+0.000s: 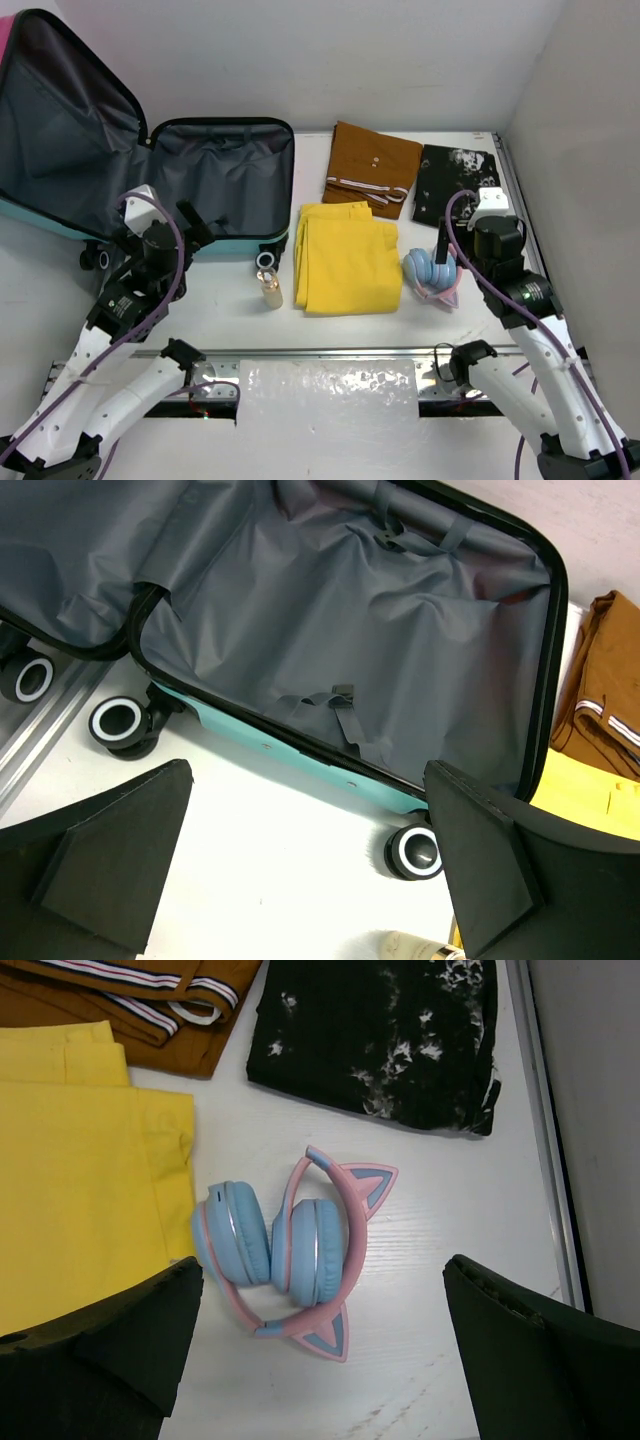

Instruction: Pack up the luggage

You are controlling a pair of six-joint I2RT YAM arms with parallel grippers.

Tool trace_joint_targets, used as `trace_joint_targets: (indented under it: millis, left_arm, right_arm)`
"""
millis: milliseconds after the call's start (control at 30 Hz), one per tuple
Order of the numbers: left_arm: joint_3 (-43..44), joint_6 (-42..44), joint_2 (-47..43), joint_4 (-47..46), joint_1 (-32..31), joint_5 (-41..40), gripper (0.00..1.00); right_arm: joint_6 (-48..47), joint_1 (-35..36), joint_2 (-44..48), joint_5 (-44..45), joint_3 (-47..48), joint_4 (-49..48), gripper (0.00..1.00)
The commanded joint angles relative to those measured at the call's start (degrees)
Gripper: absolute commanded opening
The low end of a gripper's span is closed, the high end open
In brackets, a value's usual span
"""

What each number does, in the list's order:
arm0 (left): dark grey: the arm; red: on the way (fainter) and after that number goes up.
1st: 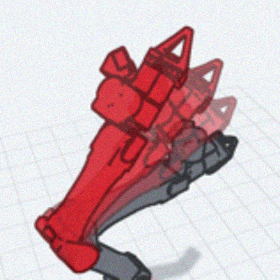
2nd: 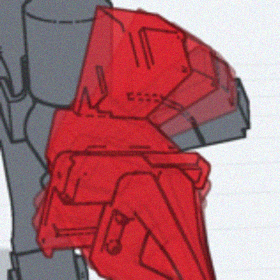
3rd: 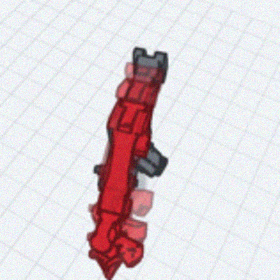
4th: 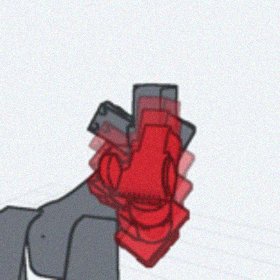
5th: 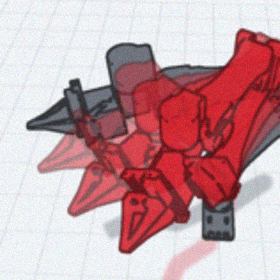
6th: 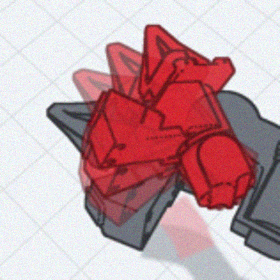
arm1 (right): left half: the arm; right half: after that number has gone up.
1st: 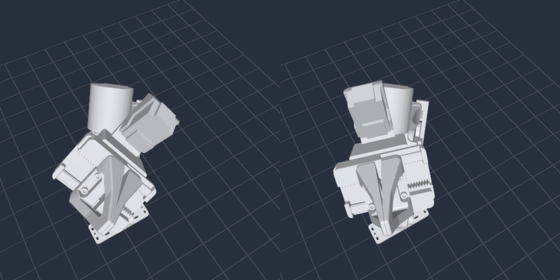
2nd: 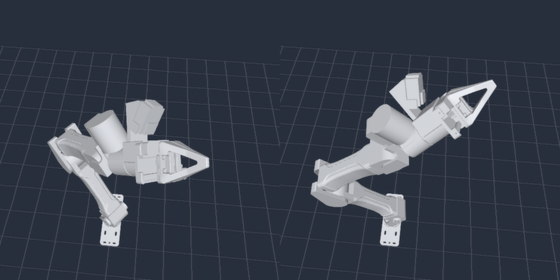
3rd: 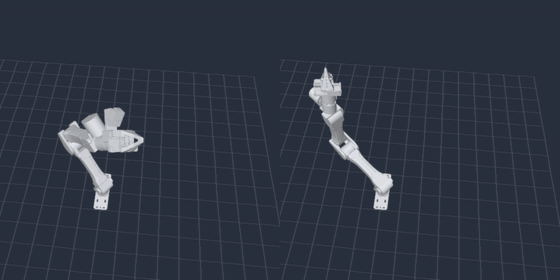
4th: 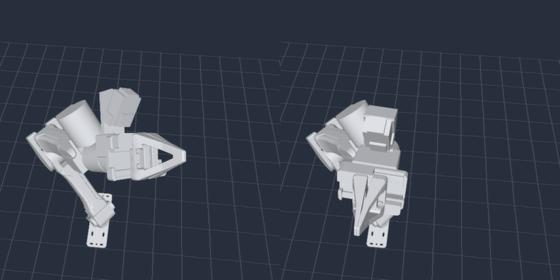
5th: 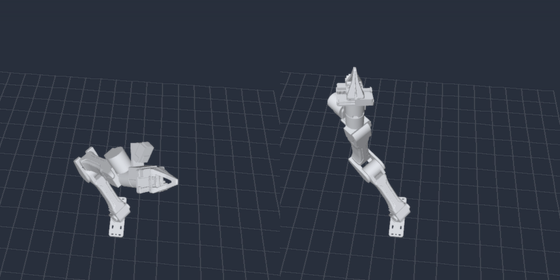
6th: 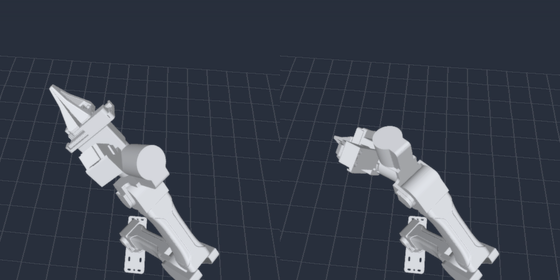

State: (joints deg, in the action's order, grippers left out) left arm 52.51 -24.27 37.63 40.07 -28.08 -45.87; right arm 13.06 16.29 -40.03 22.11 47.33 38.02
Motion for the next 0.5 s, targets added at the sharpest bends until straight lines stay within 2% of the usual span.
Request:
trace_joint_targets:
  millis: [0,200,300,333,367,400,433,467]
  left_arm:
    - [0.0,0.0,-0.5,-1.8,0.0,-0.3,1.0]
    - [0.1,0.0,0.5,-1.8,0.0,0.4,1.0]
    - [-0.1,0.4,0.4,-2.3,0.1,1.0,1.0]
    - [-0.1,0.5,0.5,-2.5,0.2,1.4,1.0]
    - [-0.3,0.6,0.5,-2.6,0.1,1.7,1.0]
    - [-0.4,0.8,0.5,-2.9,0.2,1.9,1.0]
    - [-0.6,1.0,0.3,-3.2,0.2,2.4,1.0]
    - [-0.9,1.2,0.3,-3.5,0.2,2.8,1.0]
  right_arm:
    - [-0.3,-0.1,0.9,1.5,0.6,-2.2,0.99]
    - [-0.3,-0.1,0.6,-7.1,-3.6,-13.7,0.99]
    - [0.9,-0.1,-10.5,-7.8,2.5,-14.5,0.99]
    - [-0.3,-0.2,-18.7,-9.2,4.5,-14.7,0.99]
    - [-1.4,-0.1,-22.9,-9.4,8.9,-15.1,0.99]
    - [-5.2,-0.1,-27.3,-8.1,11.6,-16.1,0.99]
    - [-7.3,-0.1,-36.6,-5.8,14.7,-16.0,0.99]
    - [-9.6,-0.1,-41.4,-3.2,22.0,-16.0,0.99]
